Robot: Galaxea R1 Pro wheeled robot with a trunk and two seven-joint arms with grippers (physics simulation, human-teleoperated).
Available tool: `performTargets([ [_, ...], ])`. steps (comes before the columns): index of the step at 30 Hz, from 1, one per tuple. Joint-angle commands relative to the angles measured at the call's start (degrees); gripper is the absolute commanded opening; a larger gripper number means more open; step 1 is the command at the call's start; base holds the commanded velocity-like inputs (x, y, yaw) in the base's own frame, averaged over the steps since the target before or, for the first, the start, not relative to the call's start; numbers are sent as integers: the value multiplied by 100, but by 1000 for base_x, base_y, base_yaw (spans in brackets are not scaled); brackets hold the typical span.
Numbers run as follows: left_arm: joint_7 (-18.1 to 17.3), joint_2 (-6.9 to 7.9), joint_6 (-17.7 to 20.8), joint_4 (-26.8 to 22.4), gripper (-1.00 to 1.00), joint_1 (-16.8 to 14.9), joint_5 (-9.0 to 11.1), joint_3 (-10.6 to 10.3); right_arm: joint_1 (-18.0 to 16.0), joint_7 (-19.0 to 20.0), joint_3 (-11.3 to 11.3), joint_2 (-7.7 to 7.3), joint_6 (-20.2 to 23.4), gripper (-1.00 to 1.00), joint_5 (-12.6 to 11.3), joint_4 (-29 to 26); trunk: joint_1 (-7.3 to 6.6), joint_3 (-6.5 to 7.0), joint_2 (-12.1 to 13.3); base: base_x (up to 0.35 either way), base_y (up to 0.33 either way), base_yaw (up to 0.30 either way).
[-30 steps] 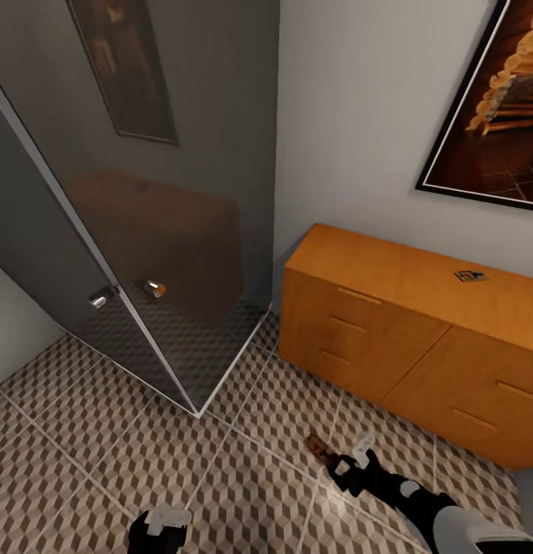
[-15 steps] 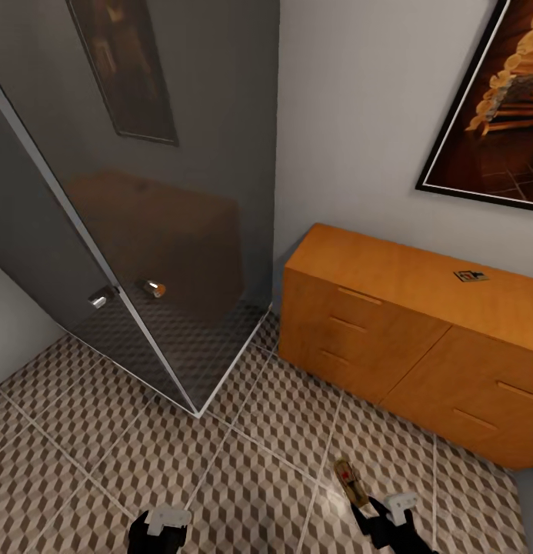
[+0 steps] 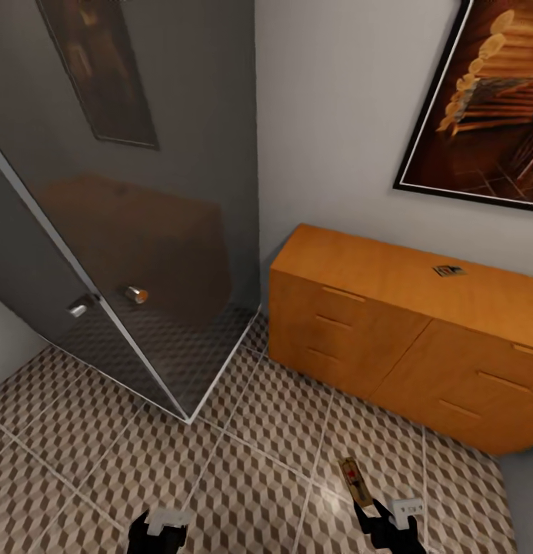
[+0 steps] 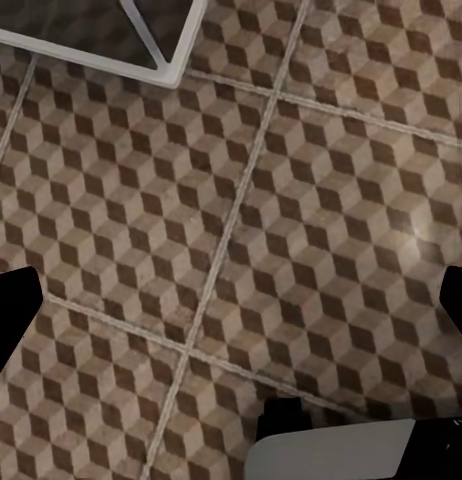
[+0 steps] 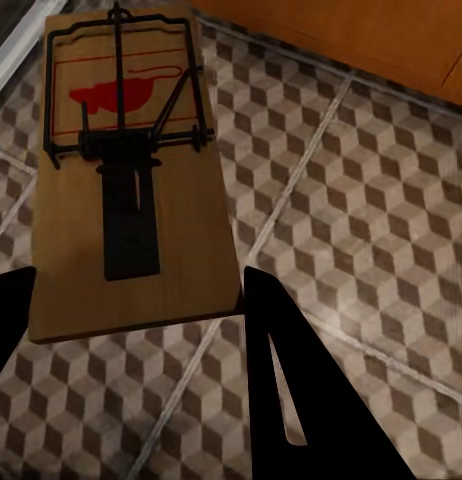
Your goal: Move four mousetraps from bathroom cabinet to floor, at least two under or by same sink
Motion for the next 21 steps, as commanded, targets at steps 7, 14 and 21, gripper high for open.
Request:
performTargets([
  [7,11,-5,-37,25,100,-7,42,-50,-5,15,19,41,-6,-100,-87,8,3,34,-10,0,0,-249],
  [14,9,-5,-37,25,100,-9,42,-50,-5,13,19,49,-6,-100,-87,8,3,80,-10,0,0,-242],
  [21,8,-5,-37,25,100,-7,42,-50,-5,7,19,89,-6,-100,-87,9,3,130,-10,0,0,-224],
])
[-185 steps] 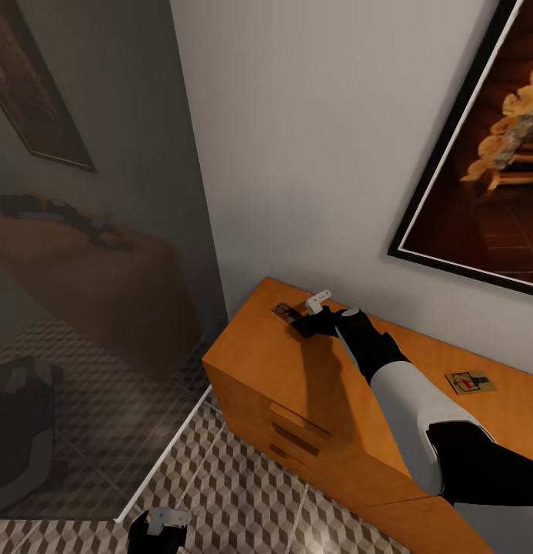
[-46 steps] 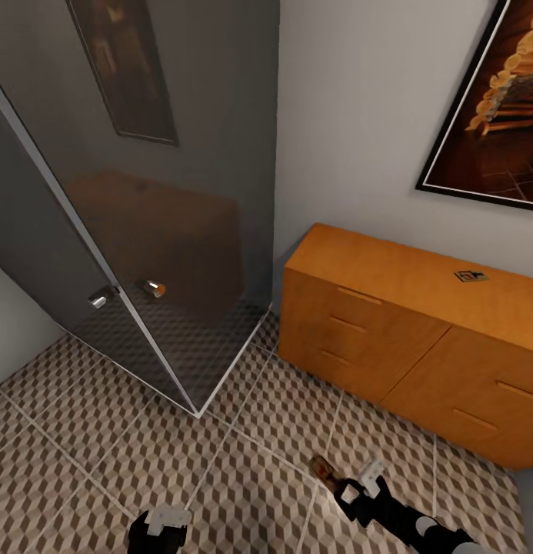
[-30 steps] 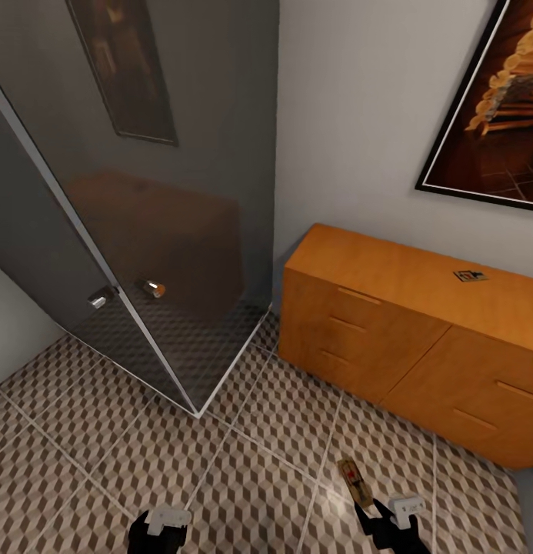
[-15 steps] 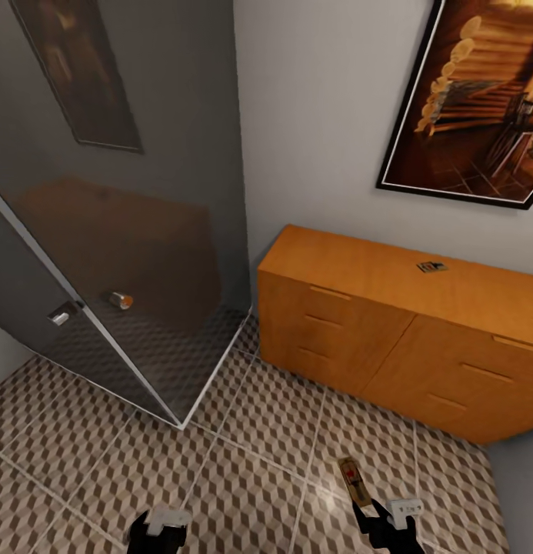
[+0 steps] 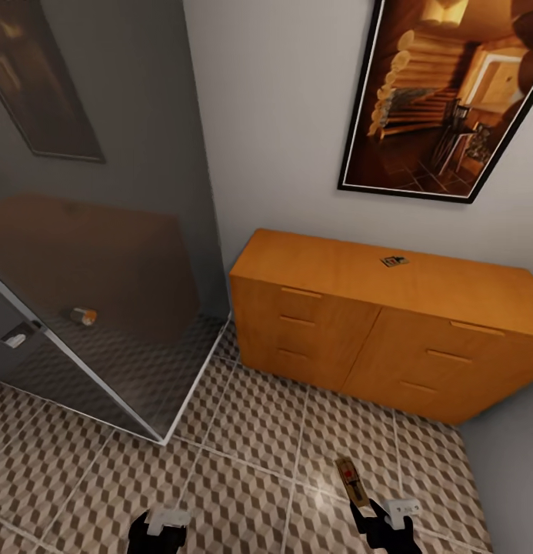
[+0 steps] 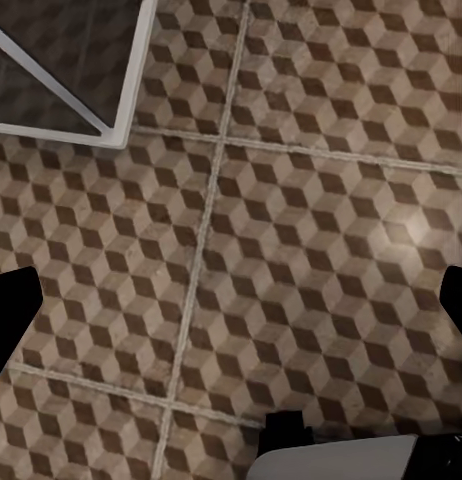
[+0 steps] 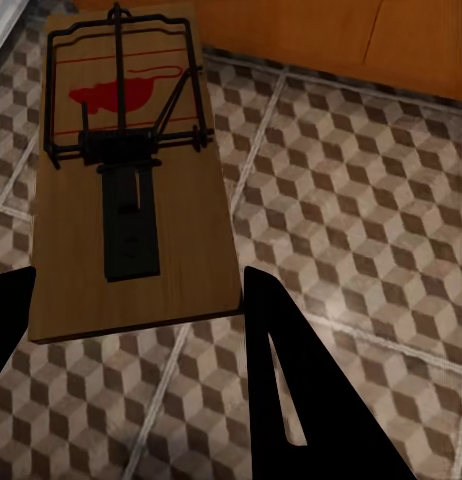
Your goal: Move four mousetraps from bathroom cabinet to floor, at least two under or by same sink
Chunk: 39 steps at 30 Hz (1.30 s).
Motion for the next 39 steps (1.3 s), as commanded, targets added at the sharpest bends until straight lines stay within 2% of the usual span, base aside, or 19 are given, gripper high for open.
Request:
performTargets([
  [1,12,-5,-37,25,100,-10,42,-51,-5,52,22,-1,-6,-100,-81,9,3,-2,-10,0,0,-210],
  [39,14,-5,-37,25,100,-11,42,-51,11,54,30,129,3,-100,-72,15,3,297,-10,0,0,-189],
])
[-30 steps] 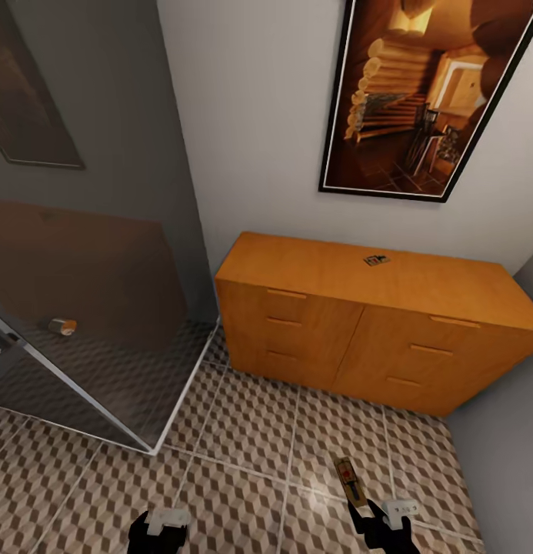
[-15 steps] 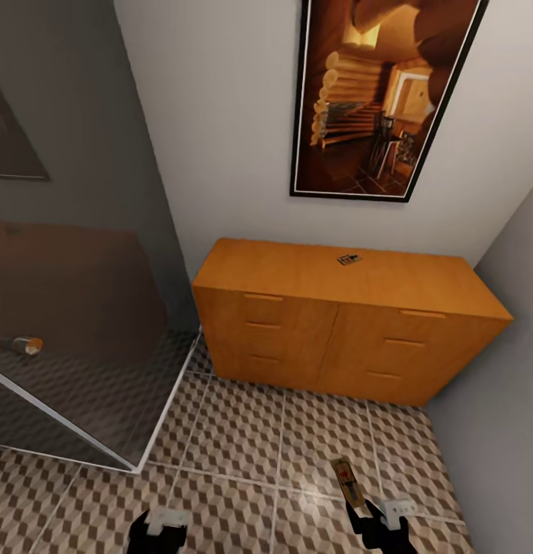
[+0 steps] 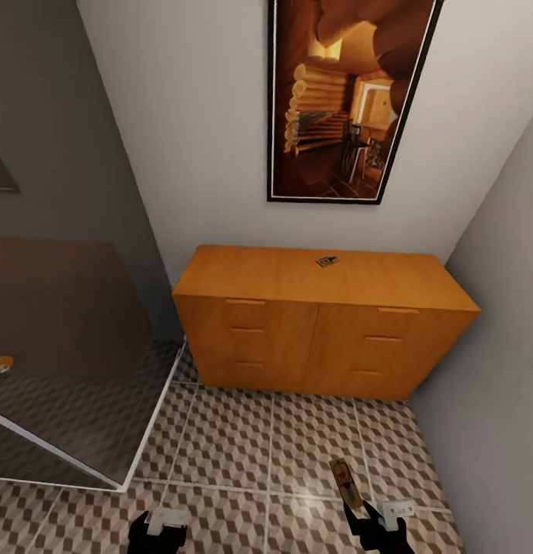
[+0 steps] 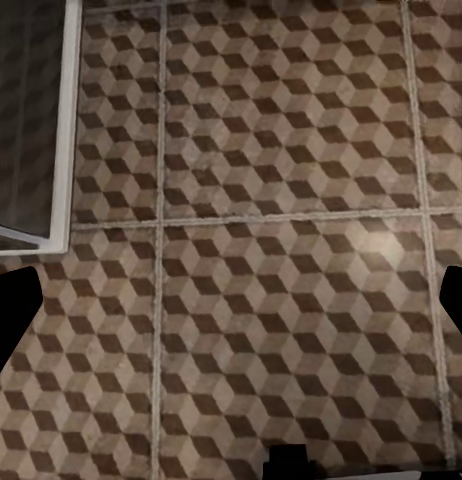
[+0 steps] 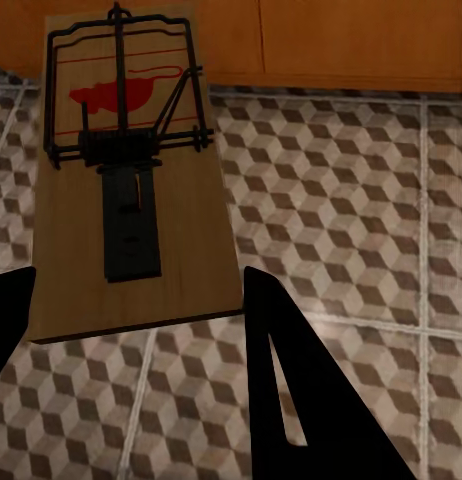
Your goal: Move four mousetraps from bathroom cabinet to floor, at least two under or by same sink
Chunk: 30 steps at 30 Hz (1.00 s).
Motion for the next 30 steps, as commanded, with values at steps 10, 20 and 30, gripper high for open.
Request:
performTargets([
  [10,11,-5,-37,25,100,-9,42,-50,-4,55,23,2,-7,-100,-81,7,3,74,-10,0,0,-146],
  [20,11,-5,-37,25,100,-7,42,-50,-4,54,23,2,-6,-100,-81,7,3,158,-10,0,0,-135],
  [30,9,-5,-37,25,100,-7,42,-50,-4,55,23,2,-8,-100,-81,7,3,243,-10,0,0,-130],
])
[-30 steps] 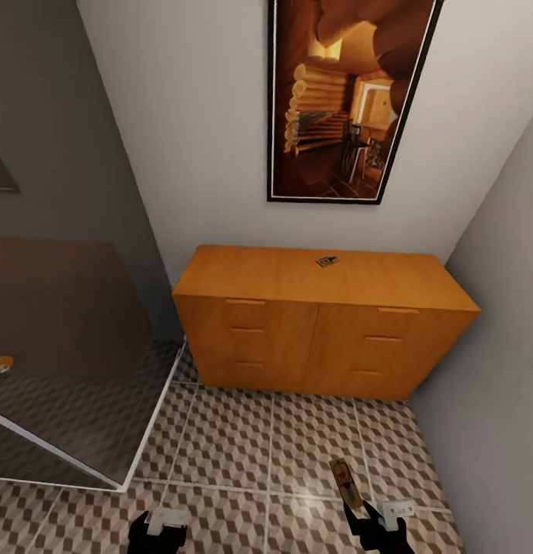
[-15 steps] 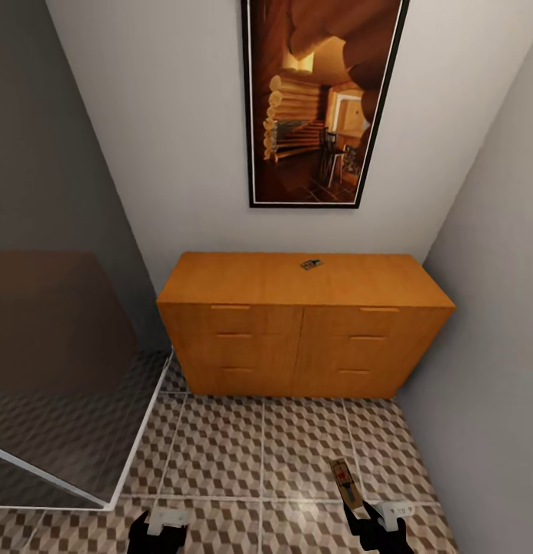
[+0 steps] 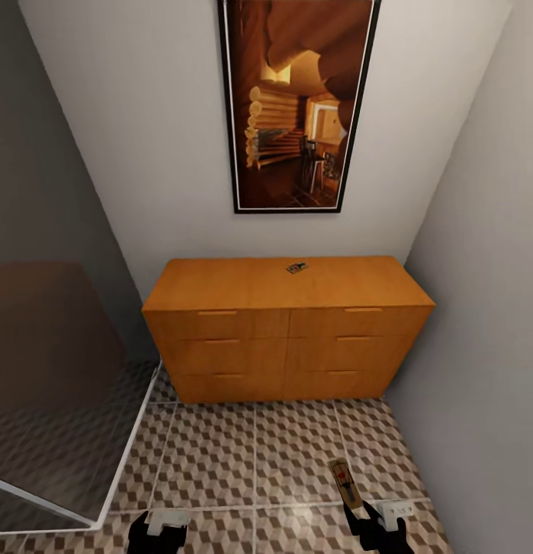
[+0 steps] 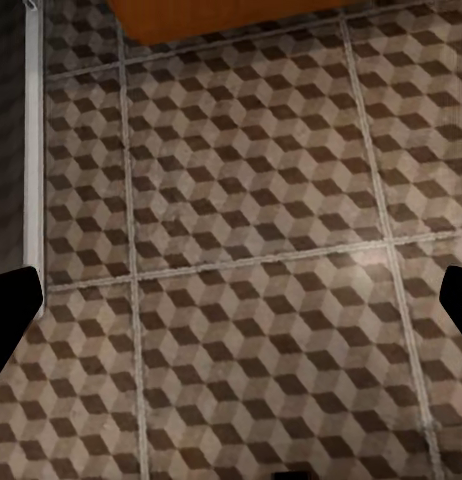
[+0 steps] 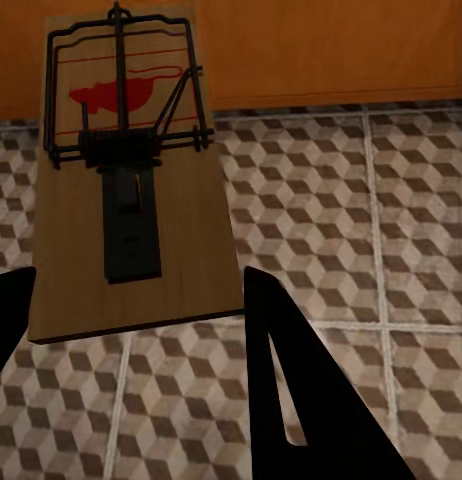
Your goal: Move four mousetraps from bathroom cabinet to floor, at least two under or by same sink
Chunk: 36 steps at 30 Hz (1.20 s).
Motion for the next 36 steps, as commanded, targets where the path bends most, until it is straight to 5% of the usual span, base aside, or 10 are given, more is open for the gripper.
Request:
performTargets([
  [1,11,-5,-37,25,100,-11,42,-50,-5,53,23,-2,-7,-100,-81,7,4,-2,-11,0,0,-128],
  [36,9,-5,-30,25,100,-11,42,-50,-5,49,23,-2,-6,-100,-81,7,4,296,-11,0,0,-125],
])
